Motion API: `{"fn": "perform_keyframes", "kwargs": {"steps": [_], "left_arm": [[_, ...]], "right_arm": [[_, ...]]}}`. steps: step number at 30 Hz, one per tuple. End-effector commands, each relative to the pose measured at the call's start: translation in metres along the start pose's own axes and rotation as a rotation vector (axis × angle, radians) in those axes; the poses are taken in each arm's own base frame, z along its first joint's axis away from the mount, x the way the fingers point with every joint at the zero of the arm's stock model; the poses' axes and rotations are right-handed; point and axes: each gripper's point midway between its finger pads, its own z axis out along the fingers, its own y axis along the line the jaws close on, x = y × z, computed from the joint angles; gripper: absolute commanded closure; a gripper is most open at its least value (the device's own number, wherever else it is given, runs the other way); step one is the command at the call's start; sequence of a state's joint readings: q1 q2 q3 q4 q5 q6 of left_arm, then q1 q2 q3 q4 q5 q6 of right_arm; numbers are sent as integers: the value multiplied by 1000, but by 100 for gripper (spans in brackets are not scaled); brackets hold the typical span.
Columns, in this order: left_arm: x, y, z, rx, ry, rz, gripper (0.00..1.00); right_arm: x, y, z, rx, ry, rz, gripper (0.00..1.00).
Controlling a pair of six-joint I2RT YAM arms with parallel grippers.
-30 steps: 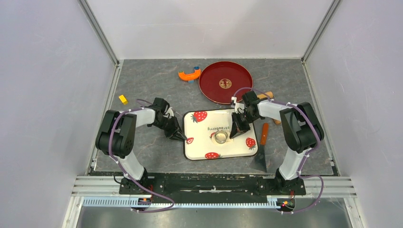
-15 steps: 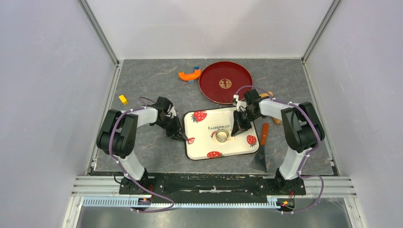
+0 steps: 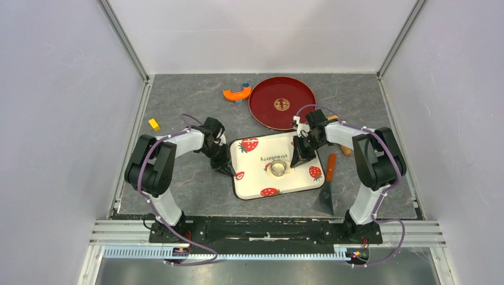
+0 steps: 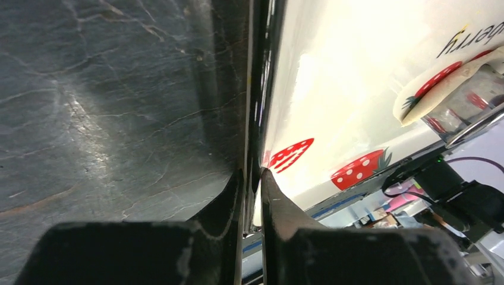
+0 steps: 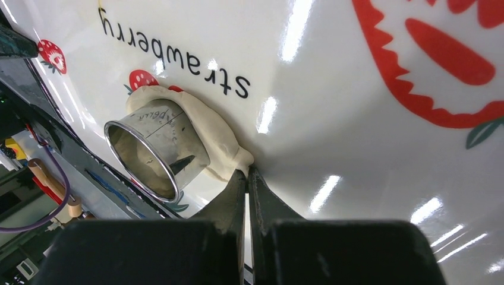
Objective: Roll out the dumpling wrappers from the dough
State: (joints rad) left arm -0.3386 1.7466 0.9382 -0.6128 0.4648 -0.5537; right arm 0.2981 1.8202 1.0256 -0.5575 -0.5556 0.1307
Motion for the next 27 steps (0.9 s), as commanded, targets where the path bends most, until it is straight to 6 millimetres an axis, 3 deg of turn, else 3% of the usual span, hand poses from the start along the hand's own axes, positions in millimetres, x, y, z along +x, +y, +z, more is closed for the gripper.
{"fn": "perform_keyframes", "kwargs": {"steps": [1,10,14,21,27], "left_arm": [[-11,51,0,-279,-46,76,98],[-13,55,-3,-333,-43,120,98],[-12,53,-1,-337,-38,130,98],[-12,50,1,-337,-34,141,98],[-11,48,2,-336,-33,148,98]], "right_arm": [[-37,1,-22,35,-128,-65,100],[-42,12,-30,-17,-161,-74,100],[-39,5,-28,5,-155,-55,85],[-33,-5,-18,12,-135,-25,70],[-29,-3,-9,-29,-124,-11,67]]}}
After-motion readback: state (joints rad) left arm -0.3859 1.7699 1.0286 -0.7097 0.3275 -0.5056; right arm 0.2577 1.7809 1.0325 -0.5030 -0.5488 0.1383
